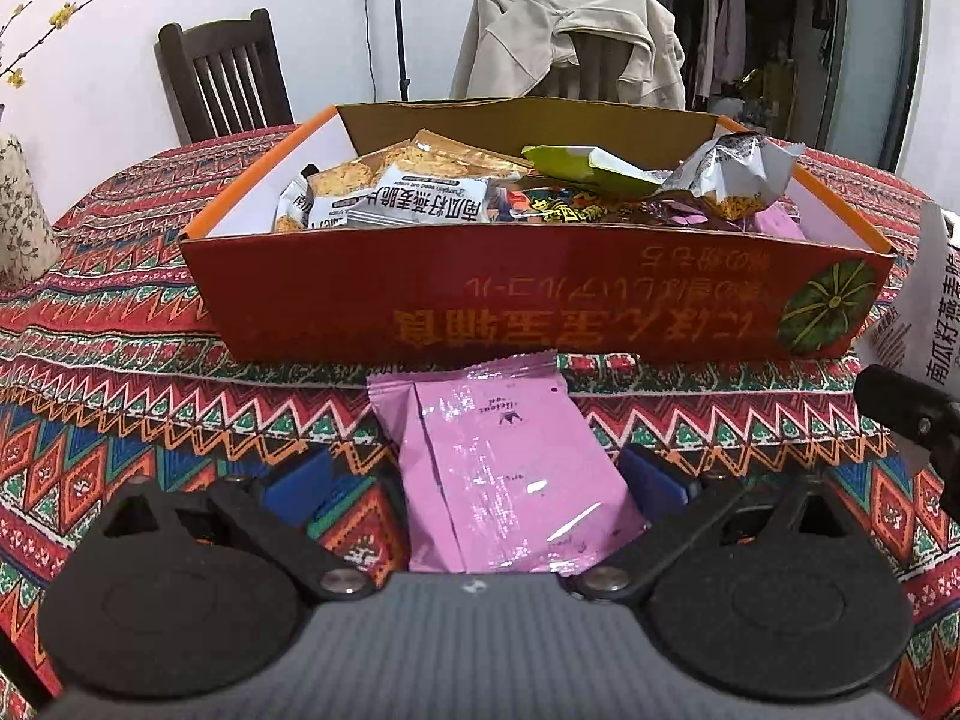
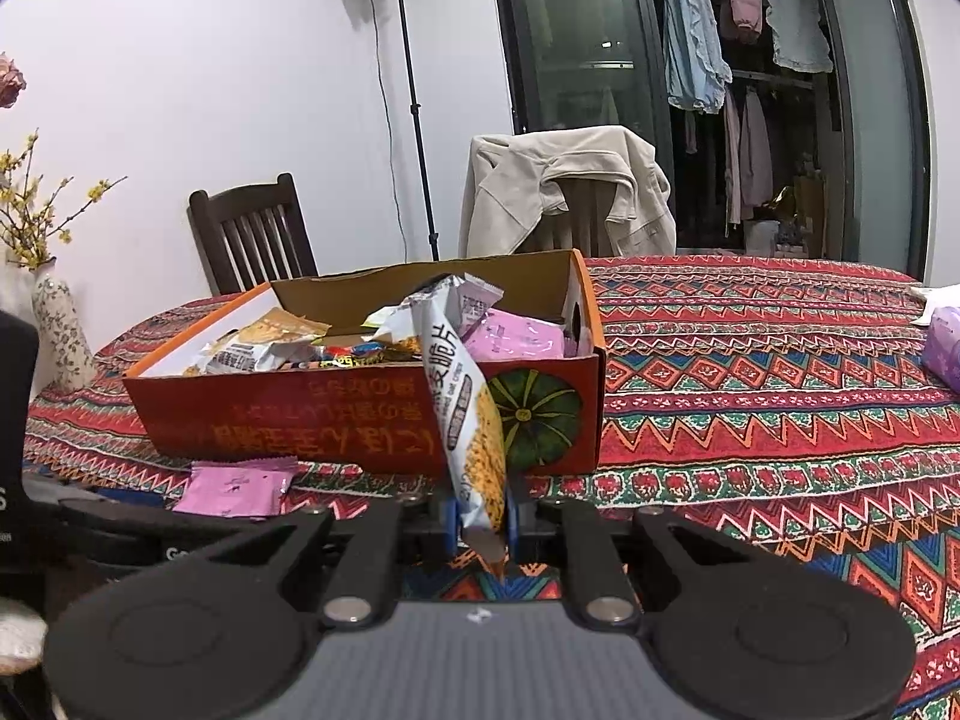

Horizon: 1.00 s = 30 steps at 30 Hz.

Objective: Organize snacks
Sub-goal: 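Grasp the pink packet with the left gripper while the right holds its packet, then lift both held packets and carry them over the cardboard box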

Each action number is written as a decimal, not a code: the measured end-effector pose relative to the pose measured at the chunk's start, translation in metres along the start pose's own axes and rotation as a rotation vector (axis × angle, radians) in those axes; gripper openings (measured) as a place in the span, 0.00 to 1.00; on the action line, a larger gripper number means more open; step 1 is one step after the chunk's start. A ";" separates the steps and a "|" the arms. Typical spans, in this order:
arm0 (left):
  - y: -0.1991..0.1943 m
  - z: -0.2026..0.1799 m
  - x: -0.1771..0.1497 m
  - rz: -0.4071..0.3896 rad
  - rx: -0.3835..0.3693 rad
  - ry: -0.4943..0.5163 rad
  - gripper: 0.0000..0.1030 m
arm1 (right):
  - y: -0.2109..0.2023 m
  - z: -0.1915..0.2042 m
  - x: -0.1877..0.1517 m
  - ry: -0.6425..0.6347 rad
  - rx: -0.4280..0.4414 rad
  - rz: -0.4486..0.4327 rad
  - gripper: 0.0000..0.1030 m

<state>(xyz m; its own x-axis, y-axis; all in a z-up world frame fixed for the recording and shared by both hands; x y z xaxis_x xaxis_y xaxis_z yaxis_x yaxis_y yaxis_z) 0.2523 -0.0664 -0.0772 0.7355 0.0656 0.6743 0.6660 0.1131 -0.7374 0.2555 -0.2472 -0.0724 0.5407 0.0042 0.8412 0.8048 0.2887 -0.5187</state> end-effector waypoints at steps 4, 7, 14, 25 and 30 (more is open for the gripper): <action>-0.001 0.003 -0.002 0.003 -0.021 -0.014 0.98 | 0.000 0.000 0.000 0.000 0.000 0.001 0.14; -0.007 0.002 -0.002 -0.015 -0.040 0.001 0.78 | 0.001 0.001 0.000 -0.003 0.001 0.002 0.14; -0.015 0.008 -0.005 -0.041 -0.074 -0.015 0.63 | 0.002 0.002 -0.001 -0.011 0.007 0.002 0.14; -0.055 0.023 0.005 -0.148 -0.140 -0.024 0.63 | -0.010 0.012 0.005 -0.047 0.025 -0.043 0.14; -0.080 0.029 0.026 -0.226 -0.171 -0.012 0.63 | -0.025 0.021 0.022 -0.060 0.030 -0.075 0.14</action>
<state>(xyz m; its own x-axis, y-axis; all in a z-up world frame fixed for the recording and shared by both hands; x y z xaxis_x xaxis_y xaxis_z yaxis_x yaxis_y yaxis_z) 0.2144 -0.0455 0.0000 0.5654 0.0700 0.8219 0.8248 -0.0422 -0.5638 0.2425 -0.2344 -0.0373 0.4627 0.0389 0.8857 0.8341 0.3192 -0.4498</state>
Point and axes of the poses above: each gripper's, at about its wrist camera, not at the fingertips, and y roughly the way its jaws point, z to its left, x to its top, the point moved 5 cm from there along y, roughly the way its jaws point, and after that the axes turned 4 degrees about z, right-handed, at the moved point
